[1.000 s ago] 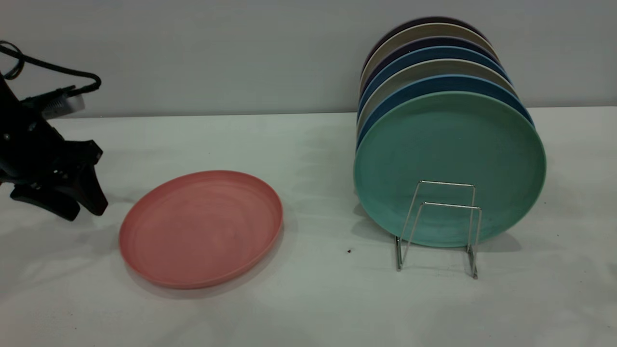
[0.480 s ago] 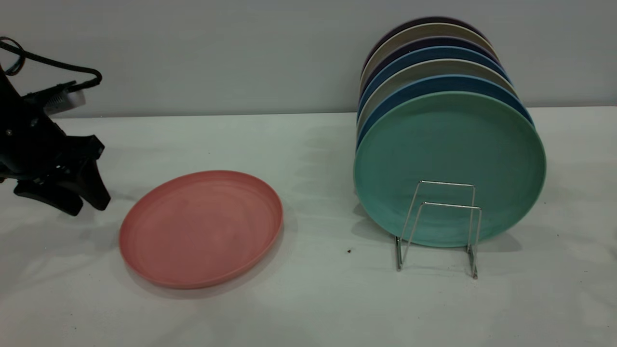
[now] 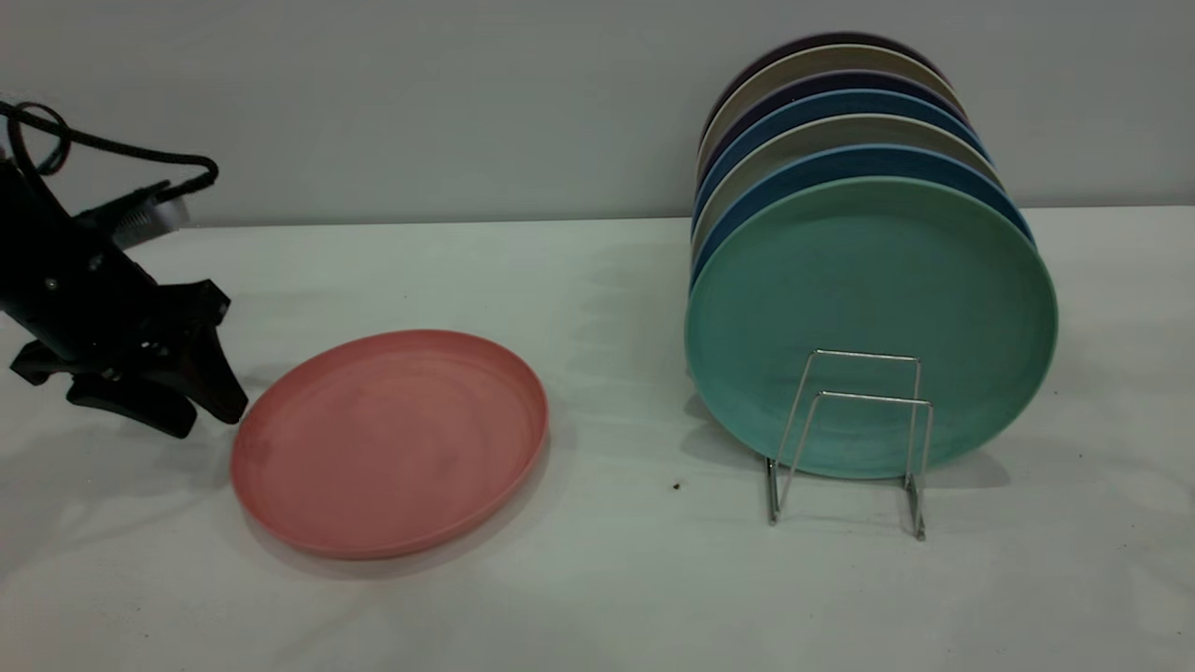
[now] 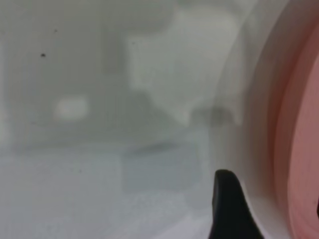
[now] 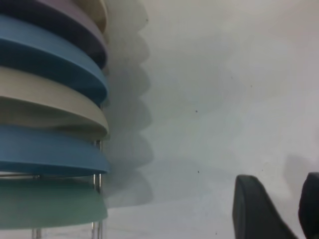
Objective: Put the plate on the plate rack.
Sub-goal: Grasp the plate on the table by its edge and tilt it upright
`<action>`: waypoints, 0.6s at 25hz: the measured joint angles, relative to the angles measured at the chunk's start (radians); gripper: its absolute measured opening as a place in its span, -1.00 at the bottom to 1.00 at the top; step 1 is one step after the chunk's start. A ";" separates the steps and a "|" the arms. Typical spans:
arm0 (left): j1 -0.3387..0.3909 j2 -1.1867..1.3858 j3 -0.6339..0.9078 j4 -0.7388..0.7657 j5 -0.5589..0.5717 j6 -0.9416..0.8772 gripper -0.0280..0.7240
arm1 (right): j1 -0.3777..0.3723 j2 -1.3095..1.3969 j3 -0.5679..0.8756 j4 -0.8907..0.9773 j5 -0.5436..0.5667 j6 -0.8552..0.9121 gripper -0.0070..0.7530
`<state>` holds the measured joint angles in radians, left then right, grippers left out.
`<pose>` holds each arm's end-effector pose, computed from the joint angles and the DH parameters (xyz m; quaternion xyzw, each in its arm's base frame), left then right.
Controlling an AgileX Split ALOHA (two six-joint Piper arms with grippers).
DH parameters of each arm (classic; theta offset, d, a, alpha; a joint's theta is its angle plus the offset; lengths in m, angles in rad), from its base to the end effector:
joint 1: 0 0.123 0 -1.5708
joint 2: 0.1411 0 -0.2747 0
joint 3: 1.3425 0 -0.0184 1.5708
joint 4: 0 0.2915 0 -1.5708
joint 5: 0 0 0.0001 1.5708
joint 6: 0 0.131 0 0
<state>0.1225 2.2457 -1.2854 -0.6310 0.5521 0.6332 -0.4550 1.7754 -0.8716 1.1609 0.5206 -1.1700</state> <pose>0.4323 0.0123 -0.0215 -0.0040 0.9809 -0.1432 0.1312 0.3541 -0.1066 0.0810 0.1222 0.9322 0.1537 0.3039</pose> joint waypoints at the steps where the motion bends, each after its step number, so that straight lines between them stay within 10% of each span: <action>1: -0.007 0.000 0.000 0.000 -0.006 0.000 0.26 | 0.000 0.000 0.000 0.000 -0.001 0.000 -0.34; 15: -0.057 0.019 -0.002 0.000 -0.051 0.000 0.15 | 0.000 0.000 0.000 0.000 0.000 -0.001 -0.34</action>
<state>0.0652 2.2644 -1.2877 -0.6313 0.5011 0.6332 -0.4550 1.7754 -0.8716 1.1609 0.5208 -1.1709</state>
